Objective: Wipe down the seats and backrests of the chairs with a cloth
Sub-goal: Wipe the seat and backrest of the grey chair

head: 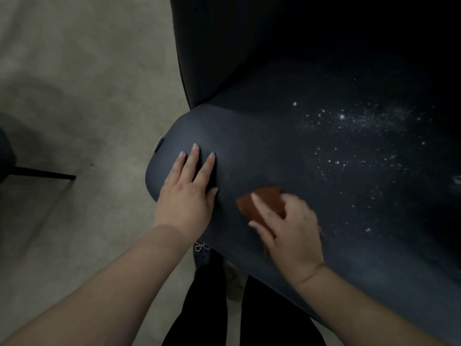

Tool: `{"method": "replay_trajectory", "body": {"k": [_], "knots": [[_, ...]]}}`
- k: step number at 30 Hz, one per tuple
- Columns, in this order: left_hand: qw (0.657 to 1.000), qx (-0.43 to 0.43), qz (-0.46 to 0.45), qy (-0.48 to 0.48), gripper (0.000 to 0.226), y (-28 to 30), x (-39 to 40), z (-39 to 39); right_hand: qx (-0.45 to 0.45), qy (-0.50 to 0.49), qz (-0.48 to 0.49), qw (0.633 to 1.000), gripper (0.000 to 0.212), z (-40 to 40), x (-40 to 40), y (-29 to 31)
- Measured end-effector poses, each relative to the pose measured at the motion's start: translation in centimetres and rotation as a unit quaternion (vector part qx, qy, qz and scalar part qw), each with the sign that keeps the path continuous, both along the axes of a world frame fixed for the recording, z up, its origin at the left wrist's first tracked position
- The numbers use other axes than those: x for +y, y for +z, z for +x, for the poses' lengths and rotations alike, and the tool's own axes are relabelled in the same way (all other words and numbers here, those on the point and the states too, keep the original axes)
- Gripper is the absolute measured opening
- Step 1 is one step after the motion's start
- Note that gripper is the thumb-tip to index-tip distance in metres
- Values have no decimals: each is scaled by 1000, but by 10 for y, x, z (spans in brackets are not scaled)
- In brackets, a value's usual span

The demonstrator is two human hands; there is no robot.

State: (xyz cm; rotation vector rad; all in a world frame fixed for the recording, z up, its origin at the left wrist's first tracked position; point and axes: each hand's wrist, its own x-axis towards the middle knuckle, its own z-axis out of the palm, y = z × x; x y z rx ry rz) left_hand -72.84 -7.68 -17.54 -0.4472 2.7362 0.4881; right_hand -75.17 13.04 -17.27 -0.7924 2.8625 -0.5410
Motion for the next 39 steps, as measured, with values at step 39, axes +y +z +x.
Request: {"method": "replay_trajectory", "body": {"k": [39], "knots": [[999,13,-7,-38,75,1,43,-34,23,-86,15,996,50,-40,33,-1]]}}
